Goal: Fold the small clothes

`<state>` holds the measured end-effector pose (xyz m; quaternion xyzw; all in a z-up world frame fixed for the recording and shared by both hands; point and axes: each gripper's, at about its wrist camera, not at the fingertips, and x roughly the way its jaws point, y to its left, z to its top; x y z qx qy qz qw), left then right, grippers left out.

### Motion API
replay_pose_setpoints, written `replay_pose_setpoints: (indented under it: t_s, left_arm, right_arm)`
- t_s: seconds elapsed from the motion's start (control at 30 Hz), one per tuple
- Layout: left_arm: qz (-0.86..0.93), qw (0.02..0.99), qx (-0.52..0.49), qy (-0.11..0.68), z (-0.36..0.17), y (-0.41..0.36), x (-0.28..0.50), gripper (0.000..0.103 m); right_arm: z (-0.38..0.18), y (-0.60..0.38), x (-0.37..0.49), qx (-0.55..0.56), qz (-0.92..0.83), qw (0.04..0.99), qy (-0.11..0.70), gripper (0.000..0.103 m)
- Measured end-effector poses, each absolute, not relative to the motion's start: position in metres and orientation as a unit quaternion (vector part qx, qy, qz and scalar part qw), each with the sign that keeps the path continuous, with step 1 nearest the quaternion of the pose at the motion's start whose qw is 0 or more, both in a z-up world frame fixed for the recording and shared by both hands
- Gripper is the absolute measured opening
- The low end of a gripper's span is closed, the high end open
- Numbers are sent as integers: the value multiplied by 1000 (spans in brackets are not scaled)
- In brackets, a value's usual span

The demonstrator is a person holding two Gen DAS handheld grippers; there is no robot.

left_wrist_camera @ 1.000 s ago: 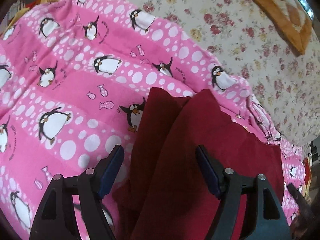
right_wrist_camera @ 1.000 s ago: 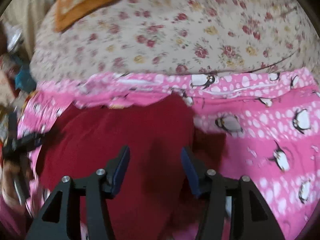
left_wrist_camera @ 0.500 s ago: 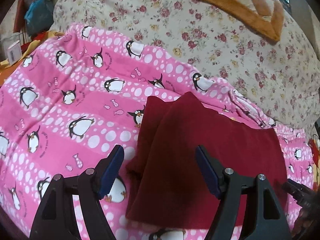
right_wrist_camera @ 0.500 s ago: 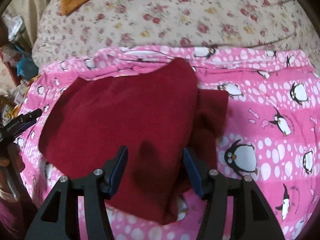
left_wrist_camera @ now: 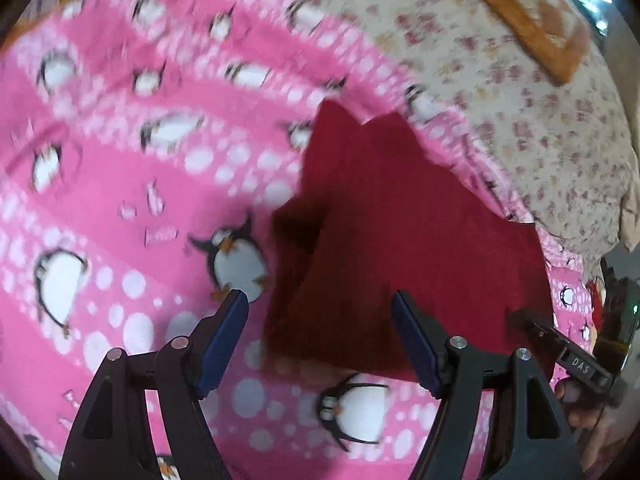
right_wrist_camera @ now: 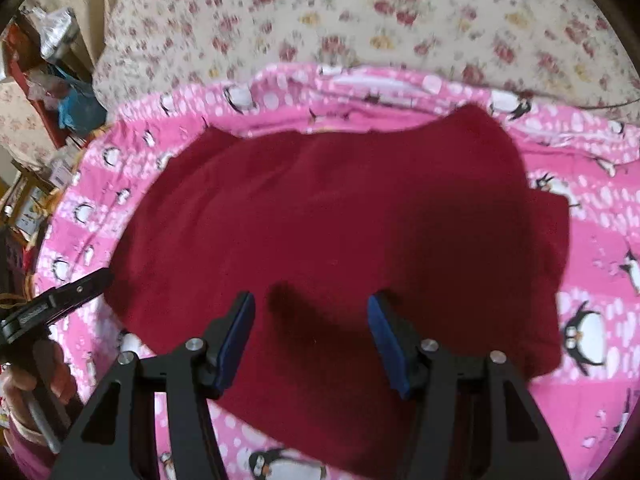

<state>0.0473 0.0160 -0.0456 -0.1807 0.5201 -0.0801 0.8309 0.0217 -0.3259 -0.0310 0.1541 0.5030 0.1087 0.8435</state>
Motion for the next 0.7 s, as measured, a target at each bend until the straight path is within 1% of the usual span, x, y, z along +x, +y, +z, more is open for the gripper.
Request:
replay_pose_setpoints:
  t_s: [0.1,0.23,0.37,0.7]
  left_arm:
    - [-82,832,-198,512,-45,24,49,53]
    - [-75,838,-182,509,-42,20,48,53]
    - [-74,836,-176,514,-45,19,51,53]
    - [-77,838,-162,515,-47,19,52,53]
  right_arm:
    - [-31,-318,24,137,101,845,508,63]
    - [-14,-310,33,147,128,840,506,64]
    - [-2,-289,54,141,147,838,507,68]
    - [1,-203,113,38,166,826,538,68]
